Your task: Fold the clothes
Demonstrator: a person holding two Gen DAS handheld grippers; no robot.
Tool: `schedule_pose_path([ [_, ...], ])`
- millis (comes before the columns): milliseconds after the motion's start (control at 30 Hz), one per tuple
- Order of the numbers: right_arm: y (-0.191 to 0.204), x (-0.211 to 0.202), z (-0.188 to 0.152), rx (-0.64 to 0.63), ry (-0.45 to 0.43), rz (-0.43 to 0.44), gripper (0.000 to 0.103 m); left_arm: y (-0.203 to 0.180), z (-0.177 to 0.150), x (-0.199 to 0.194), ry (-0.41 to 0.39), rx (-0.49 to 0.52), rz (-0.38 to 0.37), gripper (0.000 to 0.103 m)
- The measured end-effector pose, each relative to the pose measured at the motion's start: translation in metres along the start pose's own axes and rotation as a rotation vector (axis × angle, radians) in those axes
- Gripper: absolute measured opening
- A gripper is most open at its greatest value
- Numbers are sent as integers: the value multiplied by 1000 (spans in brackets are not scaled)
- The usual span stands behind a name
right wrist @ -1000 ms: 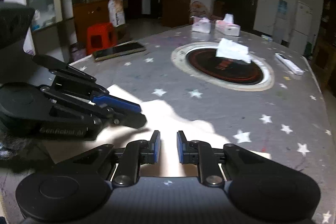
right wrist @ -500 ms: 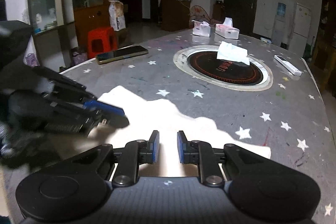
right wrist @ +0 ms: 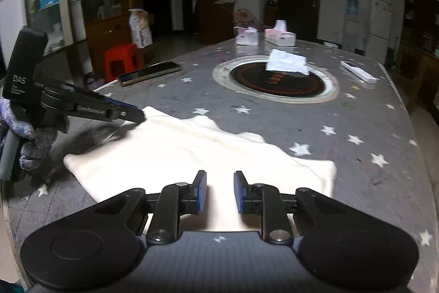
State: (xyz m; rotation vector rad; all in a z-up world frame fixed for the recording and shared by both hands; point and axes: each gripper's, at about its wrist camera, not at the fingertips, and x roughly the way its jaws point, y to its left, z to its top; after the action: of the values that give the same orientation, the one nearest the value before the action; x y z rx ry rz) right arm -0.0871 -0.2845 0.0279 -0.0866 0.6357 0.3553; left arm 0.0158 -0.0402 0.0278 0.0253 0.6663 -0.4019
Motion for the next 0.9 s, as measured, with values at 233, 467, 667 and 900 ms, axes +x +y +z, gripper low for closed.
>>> schedule_pose_path([
  [233, -14, -7, -10, 75, -9, -55, 21, -48, -3, -14, -6, 62, -185, 17],
  [467, -21, -1, -21, 103, 2, -68, 21, -81, -15, -2, 45, 147, -248, 17],
  [667, -18, -29, -20, 101, -41, -82, 21, -83, -16, -14, 24, 159, -266, 17],
  [900, -15, -38, -36, 92, -32, -99, 20, -104, -27, -20, 25, 199, -325, 17],
])
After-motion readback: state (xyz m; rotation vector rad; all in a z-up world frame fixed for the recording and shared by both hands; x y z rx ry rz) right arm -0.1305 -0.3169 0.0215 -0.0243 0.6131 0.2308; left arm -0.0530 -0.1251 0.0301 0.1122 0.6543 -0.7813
